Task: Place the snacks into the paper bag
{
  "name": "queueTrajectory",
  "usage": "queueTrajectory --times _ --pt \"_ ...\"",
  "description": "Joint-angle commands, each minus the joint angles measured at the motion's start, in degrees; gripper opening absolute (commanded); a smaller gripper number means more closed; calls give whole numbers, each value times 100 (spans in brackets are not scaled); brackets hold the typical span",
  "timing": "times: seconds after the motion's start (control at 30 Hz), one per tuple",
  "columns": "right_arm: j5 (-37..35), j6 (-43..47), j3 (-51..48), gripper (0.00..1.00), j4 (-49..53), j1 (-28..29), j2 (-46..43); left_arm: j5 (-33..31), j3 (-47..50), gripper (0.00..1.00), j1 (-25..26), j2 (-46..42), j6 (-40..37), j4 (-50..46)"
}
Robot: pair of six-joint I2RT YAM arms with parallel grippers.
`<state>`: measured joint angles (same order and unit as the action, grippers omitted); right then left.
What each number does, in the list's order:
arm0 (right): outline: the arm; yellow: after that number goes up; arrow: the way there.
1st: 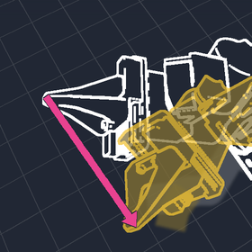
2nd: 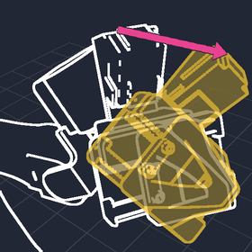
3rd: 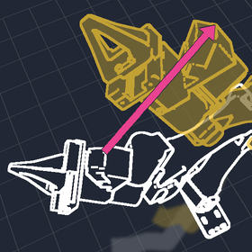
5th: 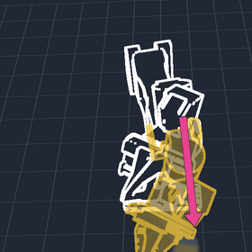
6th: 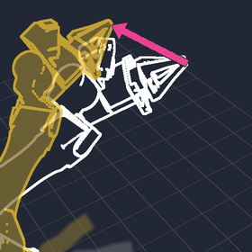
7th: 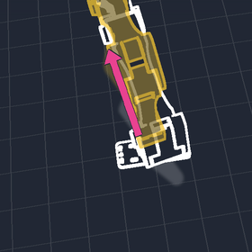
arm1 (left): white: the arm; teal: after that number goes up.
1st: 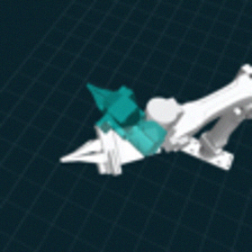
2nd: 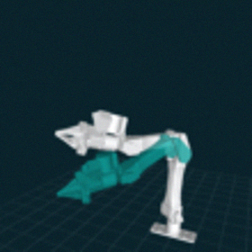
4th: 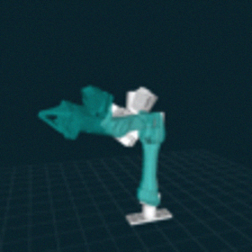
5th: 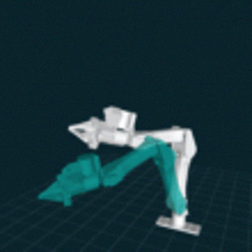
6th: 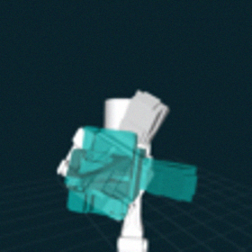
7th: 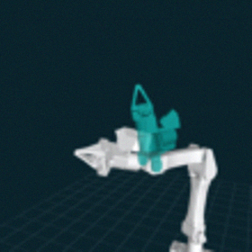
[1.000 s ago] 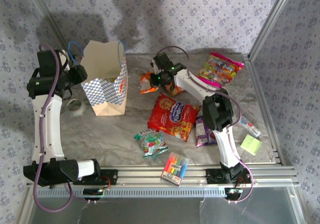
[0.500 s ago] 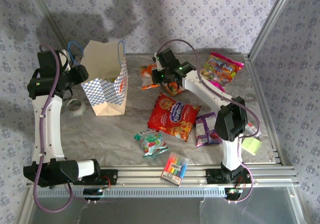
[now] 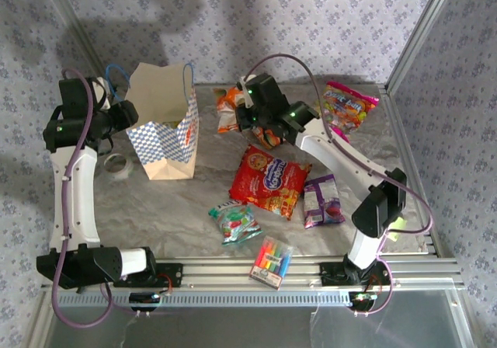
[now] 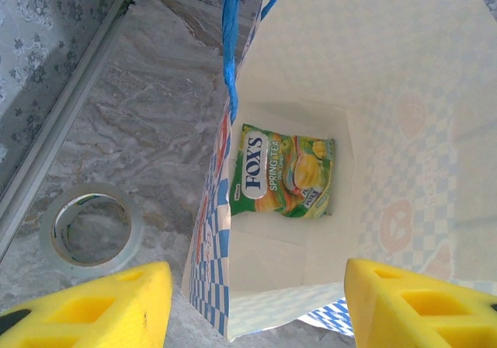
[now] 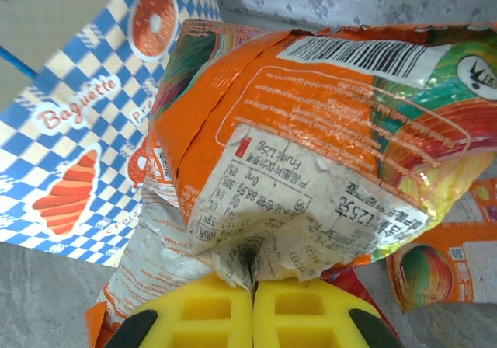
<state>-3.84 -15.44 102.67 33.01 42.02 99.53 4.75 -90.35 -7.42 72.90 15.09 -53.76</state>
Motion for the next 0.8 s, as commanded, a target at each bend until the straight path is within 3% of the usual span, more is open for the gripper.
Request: queueTrajectory --times 0.0,0.4,0.77 --pt "-231 189 33 7 -361 74 -400 91 -201 61 -82 46 64 135" --pt "-462 417 24 6 -656 357 -780 36 -163 61 -141 101 84 80" --pt "-92 871 278 5 -1291 656 -848 410 -32 60 -224 230 205 371"
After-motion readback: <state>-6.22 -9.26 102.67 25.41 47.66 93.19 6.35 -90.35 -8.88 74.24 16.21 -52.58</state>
